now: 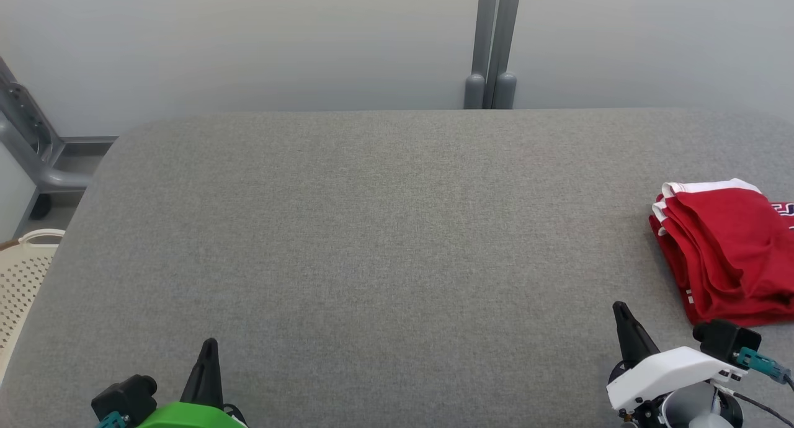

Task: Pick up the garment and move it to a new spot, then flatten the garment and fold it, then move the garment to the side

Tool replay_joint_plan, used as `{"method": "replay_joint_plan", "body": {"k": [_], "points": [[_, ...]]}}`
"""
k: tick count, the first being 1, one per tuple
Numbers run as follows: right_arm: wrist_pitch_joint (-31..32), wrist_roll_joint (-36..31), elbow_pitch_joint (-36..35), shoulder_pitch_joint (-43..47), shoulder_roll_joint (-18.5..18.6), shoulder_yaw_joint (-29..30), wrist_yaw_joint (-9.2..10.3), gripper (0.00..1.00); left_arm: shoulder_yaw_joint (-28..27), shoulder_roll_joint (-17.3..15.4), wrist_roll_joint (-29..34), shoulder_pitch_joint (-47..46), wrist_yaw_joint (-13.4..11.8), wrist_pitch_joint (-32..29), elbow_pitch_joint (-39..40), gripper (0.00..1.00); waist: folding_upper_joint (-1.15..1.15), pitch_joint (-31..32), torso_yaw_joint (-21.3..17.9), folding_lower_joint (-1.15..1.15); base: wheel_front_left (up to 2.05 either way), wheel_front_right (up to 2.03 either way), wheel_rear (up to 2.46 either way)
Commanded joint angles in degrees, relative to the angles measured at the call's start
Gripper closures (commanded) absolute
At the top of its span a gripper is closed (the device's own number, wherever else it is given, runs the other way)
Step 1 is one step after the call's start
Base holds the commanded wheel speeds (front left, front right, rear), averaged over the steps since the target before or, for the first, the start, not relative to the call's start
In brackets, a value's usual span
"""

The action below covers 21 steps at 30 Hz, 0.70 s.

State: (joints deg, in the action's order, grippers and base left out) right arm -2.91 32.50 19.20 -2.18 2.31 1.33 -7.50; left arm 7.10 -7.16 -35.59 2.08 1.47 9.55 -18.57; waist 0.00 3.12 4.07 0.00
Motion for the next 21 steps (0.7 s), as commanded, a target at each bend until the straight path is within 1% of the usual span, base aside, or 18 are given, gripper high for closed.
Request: {"method": "replay_joint_plan", "body": {"k": [1, 21], "points": [[0.41, 2.96, -1.64, -0.14, 0.21, 0.77, 0.00, 1.00, -0.57, 0.00, -2.66, -2.24, 0.43, -0.50, 0.97, 1.00, 0.00, -0.07, -0.08, 0.00, 0.00, 0.00, 0.00], [3.27, 18.98, -5.18, 1.30, 0.35, 4.39, 0.00, 1.00, -1.27, 1.20, -17.93, -5.22, 2.02, -4.08, 1.05, 1.00, 0.00, -0.67, -0.84, 0.00, 0.00, 0.00, 0.00]]}}
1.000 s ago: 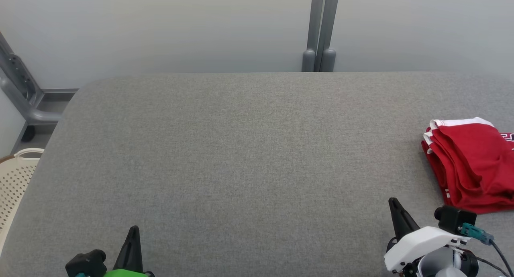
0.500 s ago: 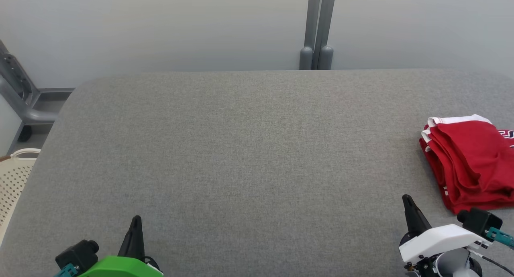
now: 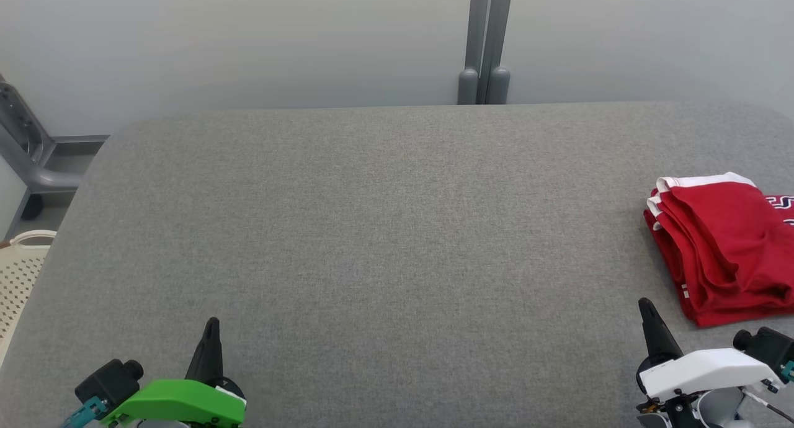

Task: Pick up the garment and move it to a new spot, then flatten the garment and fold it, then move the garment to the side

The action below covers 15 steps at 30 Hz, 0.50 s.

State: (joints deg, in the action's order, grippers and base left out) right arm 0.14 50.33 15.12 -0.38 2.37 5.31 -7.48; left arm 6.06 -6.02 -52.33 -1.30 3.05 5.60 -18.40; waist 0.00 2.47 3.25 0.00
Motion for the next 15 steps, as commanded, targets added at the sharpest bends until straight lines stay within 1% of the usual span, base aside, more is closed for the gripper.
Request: {"method": "replay_joint_plan", "body": {"k": [1, 15], "points": [[0.35, 1.86, -1.26, -0.44, 0.30, 0.58, -0.02, 1.00, -0.26, 0.10, -1.81, -1.95, 0.52, -0.30, 0.88, 1.00, 0.00, -0.04, -0.05, 0.00, 0.00, 0.00, 0.00], [2.05, 11.12, -3.26, 0.53, 0.39, 2.69, -0.02, 1.00, -0.71, 0.73, -10.67, -3.70, 1.42, -2.41, 0.90, 1.00, 0.00, -0.47, -0.58, 0.00, 0.00, 0.00, 0.00]]}}
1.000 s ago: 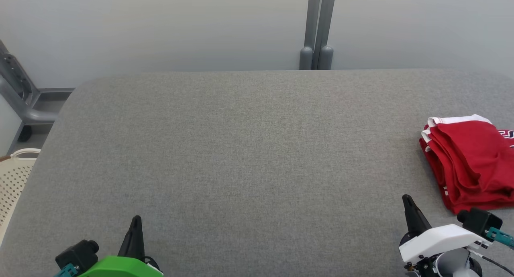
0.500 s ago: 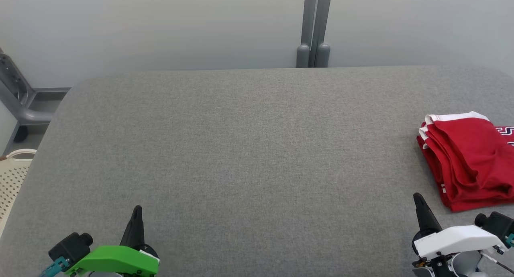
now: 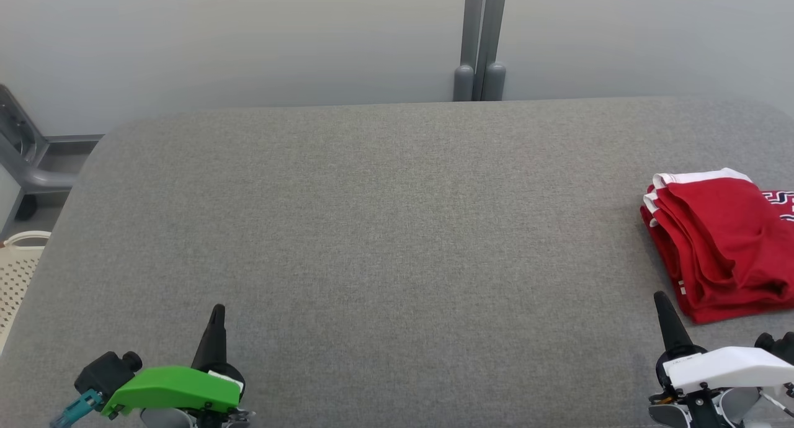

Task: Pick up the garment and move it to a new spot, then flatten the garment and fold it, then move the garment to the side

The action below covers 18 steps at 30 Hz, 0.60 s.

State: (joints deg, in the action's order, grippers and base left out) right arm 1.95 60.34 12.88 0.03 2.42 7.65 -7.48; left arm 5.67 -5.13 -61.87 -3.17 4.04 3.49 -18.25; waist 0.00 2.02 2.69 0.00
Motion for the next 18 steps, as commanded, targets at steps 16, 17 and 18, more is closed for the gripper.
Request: {"method": "replay_joint_plan", "body": {"k": [16, 17, 18], "points": [[1.83, 9.74, -2.86, 0.88, 0.40, 2.34, -0.02, 1.00, -0.76, 0.50, -9.43, -3.42, 1.26, -2.25, 0.76, 1.00, 0.00, -0.47, -0.59, 0.00, 0.00, 0.00, 0.00], [1.92, 10.26, -2.98, 0.94, 0.41, 2.46, -0.02, 1.00, -0.78, 0.54, -9.85, -3.51, 1.31, -2.33, 0.76, 1.00, 0.00, -0.50, -0.63, 0.00, 0.00, 0.00, 0.00], [2.03, 10.82, -3.10, 1.01, 0.42, 2.58, -0.02, 1.00, -0.81, 0.57, -10.30, -3.57, 1.38, -2.48, 0.76, 1.00, 0.00, -0.53, -0.67, 0.00, 0.00, 0.00, 0.00]]}}
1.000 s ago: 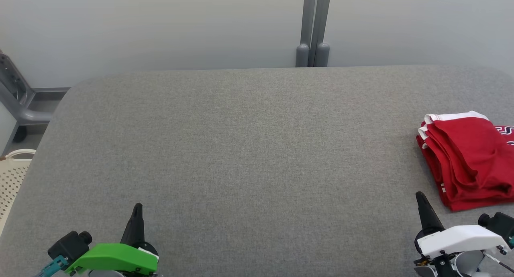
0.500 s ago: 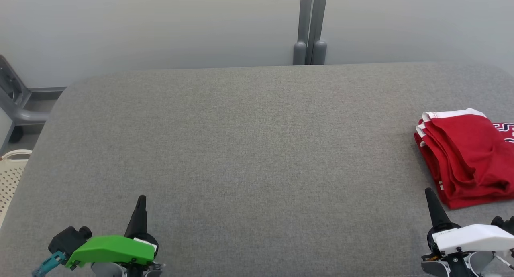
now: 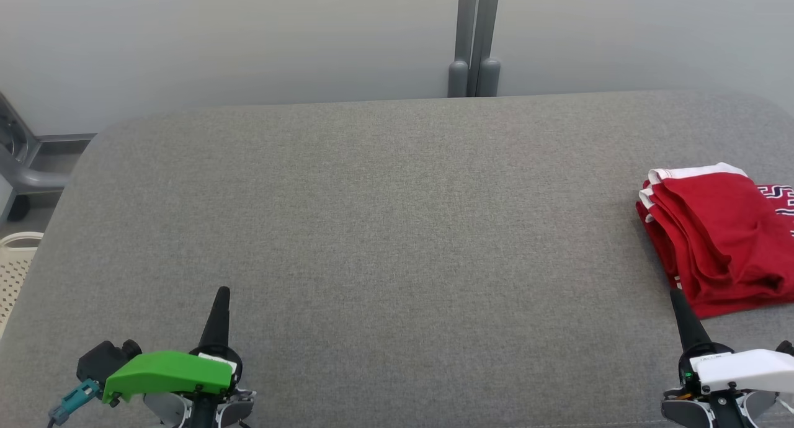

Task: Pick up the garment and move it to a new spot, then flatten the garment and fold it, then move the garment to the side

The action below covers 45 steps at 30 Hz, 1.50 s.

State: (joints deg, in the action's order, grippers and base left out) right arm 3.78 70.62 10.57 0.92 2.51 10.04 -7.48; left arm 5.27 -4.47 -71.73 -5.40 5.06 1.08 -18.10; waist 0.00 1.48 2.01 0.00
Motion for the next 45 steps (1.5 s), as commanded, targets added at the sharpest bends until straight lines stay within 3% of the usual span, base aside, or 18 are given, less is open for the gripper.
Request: {"method": "replay_joint_plan", "body": {"k": [1, 45], "points": [[0.30, 1.09, -0.91, 0.18, 0.33, 0.32, -0.02, 1.00, -0.43, -0.04, -1.02, -1.38, 0.43, -0.18, 0.60, 1.00, 0.00, -0.02, -0.03, 0.00, 0.00, 0.00, 0.00], [3.86, 20.35, -4.94, 2.20, 0.48, 4.79, -0.02, 1.00, -1.22, 1.37, -19.44, -4.98, 2.31, -4.57, 0.49, 1.00, 0.00, -1.35, -1.69, 0.00, 0.00, 0.00, 0.00]]}}
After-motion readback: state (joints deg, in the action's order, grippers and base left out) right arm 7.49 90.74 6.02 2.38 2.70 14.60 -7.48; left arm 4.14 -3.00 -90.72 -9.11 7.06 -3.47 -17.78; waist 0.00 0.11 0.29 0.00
